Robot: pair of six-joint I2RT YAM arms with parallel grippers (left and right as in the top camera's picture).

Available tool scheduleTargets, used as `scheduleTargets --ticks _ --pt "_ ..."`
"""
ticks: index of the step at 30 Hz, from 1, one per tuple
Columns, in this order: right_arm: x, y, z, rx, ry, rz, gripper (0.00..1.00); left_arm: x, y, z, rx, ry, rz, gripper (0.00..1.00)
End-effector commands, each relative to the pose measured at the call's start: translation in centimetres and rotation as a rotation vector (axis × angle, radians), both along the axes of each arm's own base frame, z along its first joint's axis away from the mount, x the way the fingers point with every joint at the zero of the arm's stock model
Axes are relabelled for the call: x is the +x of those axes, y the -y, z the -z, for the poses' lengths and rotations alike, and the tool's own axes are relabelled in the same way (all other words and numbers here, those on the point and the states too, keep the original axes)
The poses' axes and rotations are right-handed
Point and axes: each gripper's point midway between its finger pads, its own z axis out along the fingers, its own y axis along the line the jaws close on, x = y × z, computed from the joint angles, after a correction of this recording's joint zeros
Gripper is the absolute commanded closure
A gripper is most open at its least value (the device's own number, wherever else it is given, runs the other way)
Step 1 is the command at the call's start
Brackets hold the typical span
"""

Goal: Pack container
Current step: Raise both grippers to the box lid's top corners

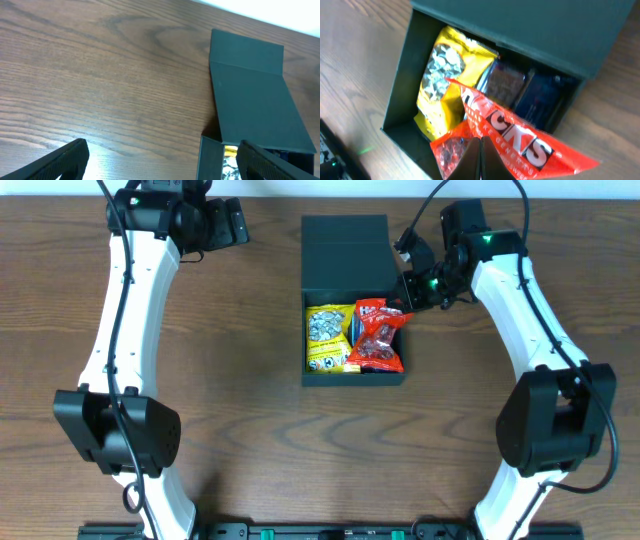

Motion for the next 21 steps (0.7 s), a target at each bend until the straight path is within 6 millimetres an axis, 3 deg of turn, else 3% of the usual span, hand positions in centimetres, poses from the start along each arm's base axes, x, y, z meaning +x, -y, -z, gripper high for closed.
scheduleTargets --ticks 1,11,16,21 --pt "-0.8 0.3 0.2 -0.022 -0.037 0.01 0.99 -0.1 0.1 -0.5 0.011 0.014 0.03 0.05" --pt "-1.4 1.8 2.0 -0.145 -0.081 0.043 0.98 0.5 0.2 -0.9 0.008 0.043 0.03 0.05" --pt "-1.3 0.1 4.6 -0.15 -0.103 0.006 0.98 0.5 0.2 -0.9 0.008 0.044 0.031 0.05" --pt "-1.9 -2.0 8.6 -0.167 -0.173 -0.043 0.99 0.5 0.2 -0.8 0.008 0.04 0.031 0.05"
